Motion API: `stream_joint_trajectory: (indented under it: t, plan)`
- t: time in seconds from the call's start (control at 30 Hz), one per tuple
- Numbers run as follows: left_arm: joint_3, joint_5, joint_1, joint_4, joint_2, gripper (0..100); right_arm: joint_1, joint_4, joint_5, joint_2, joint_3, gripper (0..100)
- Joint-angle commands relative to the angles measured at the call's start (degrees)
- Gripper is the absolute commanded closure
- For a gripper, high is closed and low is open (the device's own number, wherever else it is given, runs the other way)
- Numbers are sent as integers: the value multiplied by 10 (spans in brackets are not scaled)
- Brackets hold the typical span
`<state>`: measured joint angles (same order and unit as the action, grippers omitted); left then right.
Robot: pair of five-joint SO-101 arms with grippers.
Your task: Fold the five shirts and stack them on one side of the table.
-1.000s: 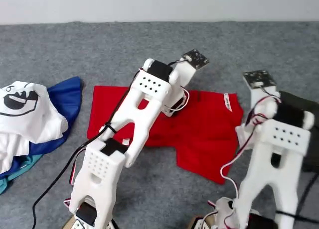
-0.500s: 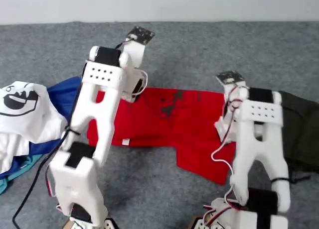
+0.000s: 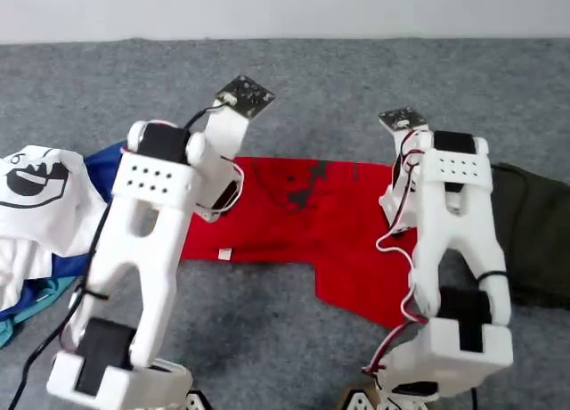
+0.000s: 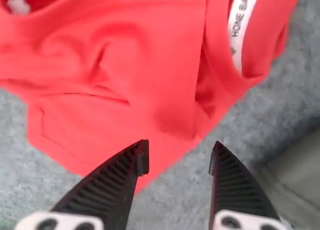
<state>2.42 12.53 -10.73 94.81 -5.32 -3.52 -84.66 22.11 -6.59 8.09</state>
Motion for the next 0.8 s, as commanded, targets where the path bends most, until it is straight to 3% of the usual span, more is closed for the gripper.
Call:
stream_joint_trajectory:
  t: [0.0,0.23,0.4,0.67,0.77]
  plan:
    - [29,11,-12,-23,-52,916,5,25,-2,-19,-25,794]
    - [75,7,-14,-56,-69,917,33,39,17,-44,-30,798]
    - [76,7,-19,-61,-66,917,30,36,55,-45,-31,919]
    - [77,7,-19,-66,-65,916,11,38,60,-47,-29,915]
    - [77,7,-19,-66,-65,916,11,31,85,-62,-31,963]
